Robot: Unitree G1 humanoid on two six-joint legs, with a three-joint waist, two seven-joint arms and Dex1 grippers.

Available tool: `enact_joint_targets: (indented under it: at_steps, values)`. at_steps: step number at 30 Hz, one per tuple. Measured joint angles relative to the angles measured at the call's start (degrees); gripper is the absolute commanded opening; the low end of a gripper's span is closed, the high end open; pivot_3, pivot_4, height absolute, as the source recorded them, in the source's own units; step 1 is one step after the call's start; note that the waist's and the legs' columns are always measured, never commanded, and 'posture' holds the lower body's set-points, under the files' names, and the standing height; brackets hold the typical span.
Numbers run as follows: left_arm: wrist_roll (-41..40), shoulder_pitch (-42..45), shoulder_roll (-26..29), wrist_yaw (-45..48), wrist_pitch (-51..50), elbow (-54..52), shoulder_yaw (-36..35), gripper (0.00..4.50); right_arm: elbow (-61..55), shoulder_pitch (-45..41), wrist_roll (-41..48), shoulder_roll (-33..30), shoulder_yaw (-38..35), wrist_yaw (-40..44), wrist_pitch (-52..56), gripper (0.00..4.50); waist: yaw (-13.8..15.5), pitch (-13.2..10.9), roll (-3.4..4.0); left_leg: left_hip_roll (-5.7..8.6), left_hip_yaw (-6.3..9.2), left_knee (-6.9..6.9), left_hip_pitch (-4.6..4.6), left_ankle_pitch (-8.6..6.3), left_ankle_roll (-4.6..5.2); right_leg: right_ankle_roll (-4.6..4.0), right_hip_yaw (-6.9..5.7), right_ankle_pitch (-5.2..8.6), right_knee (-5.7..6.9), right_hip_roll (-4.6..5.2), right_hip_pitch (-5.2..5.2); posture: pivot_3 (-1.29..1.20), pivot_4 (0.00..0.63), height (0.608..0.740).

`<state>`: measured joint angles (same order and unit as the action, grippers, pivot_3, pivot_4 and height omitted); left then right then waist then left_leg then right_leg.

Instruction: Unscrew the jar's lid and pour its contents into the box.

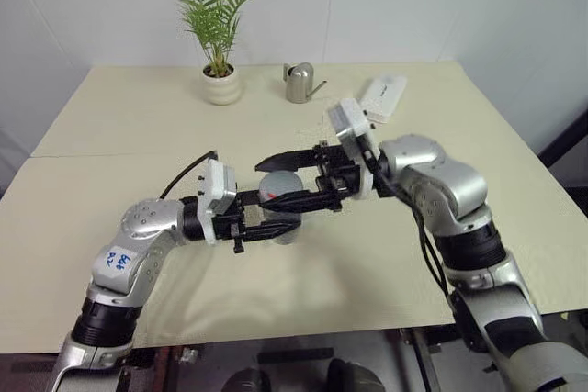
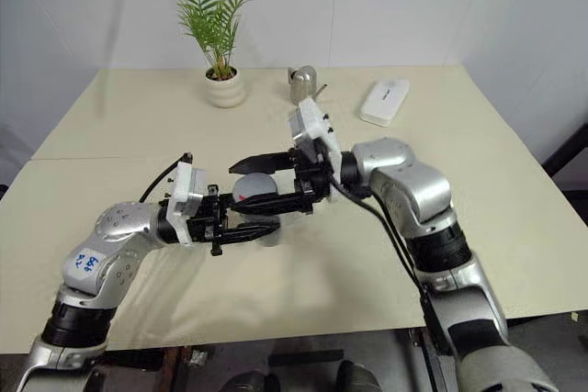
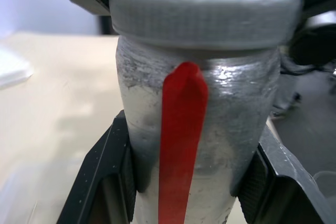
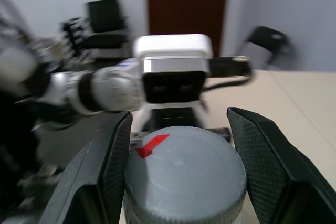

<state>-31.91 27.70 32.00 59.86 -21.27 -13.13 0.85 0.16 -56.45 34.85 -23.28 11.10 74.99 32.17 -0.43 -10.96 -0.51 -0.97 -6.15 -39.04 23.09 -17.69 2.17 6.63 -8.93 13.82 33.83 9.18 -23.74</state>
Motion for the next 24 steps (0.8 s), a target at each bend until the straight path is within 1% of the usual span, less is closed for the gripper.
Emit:
enact_joint_targets:
  at_steps: [4, 10, 12, 13, 16, 19, 22, 24]
  values:
    - [0.0, 1.5, 0.5, 3.1, 0.0, 0.9, 0.5, 1.98, 4.6, -3.4, -0.6, -0.3, 1.6, 6.8, -2.8, 2.63, -0.2, 0.0, 0.00, -0.01, -0.01, 0.02, 0.02, 0.00, 0.00, 0.00, 0.00, 0.00, -0.02, -0.01, -0.01, 0.00, 0.150, 0.740]
    - [0.1, 1.6, 0.3, 3.5, 0.5, 1.8, 0.6, 1.98, 7.4, -4.1, -1.2, 0.1, 2.1, 8.6, -5.1, 2.63, -0.1, 0.0, 0.00, -0.01, 0.03, 0.01, 0.04, 0.00, 0.00, 0.00, -0.01, 0.00, -0.03, 0.01, -0.01, 0.00, 0.150, 0.740]
    - [0.1, 1.3, 0.3, 3.1, 0.7, 1.8, 0.3, 1.98, 7.9, -4.2, -1.2, 0.4, 2.1, 8.0, -5.3, 3.29, 0.0, 0.0, 0.00, -0.01, 0.03, 0.01, 0.04, 0.00, 0.00, 0.00, -0.01, 0.00, -0.03, 0.01, -0.01, 0.00, 0.150, 0.740]
    - [0.1, 0.8, 0.3, 3.0, 0.9, 1.8, -0.2, 1.98, 8.5, -4.2, -1.3, 0.4, 1.7, 7.7, -5.2, 3.55, 0.0, 0.0, 0.00, -0.01, 0.03, 0.00, 0.04, 0.00, 0.00, 0.00, -0.01, 0.00, -0.03, 0.02, -0.01, 0.00, 0.150, 0.740]
    - [0.1, -0.9, 1.2, 2.8, 1.5, 2.2, -2.7, 1.98, 11.7, -4.2, -2.2, -1.0, -1.8, 5.0, -5.4, 4.49, 0.3, 0.0, 0.00, -0.01, 0.03, -0.02, 0.04, 0.01, -0.01, 0.00, -0.01, 0.00, -0.02, 0.02, 0.00, 0.00, 0.150, 0.740]
    - [0.1, -1.5, 2.4, 2.7, 1.7, 2.6, -4.1, 1.98, 12.8, -4.5, -2.9, -1.7, -4.6, 3.4, -5.9, 4.49, 0.2, 0.0, 0.00, -0.03, 0.02, -0.01, 0.04, 0.00, -0.02, 0.00, -0.01, 0.00, -0.03, 0.02, -0.01, 0.00, 0.150, 0.740]
    - [0.4, -1.5, 2.7, 1.9, 2.0, 2.8, -4.4, 1.98, 11.6, -4.5, -3.1, -1.6, -5.2, 1.2, -5.9, 4.49, 0.1, 0.0, 0.01, -0.03, 0.02, 0.01, 0.04, 0.00, -0.03, 0.00, -0.01, 0.00, -0.03, 0.02, -0.02, 0.00, 0.150, 0.740]
    - [0.7, -1.4, 2.7, 1.3, 2.0, 3.0, -4.4, 1.98, 9.2, -3.6, -4.2, -1.0, -5.2, -1.8, -5.8, 4.49, 0.1, 0.0, 0.01, -0.03, 0.01, 0.01, 0.04, -0.01, -0.03, 0.00, -0.01, 0.00, -0.02, 0.02, -0.02, 0.00, 0.150, 0.740]
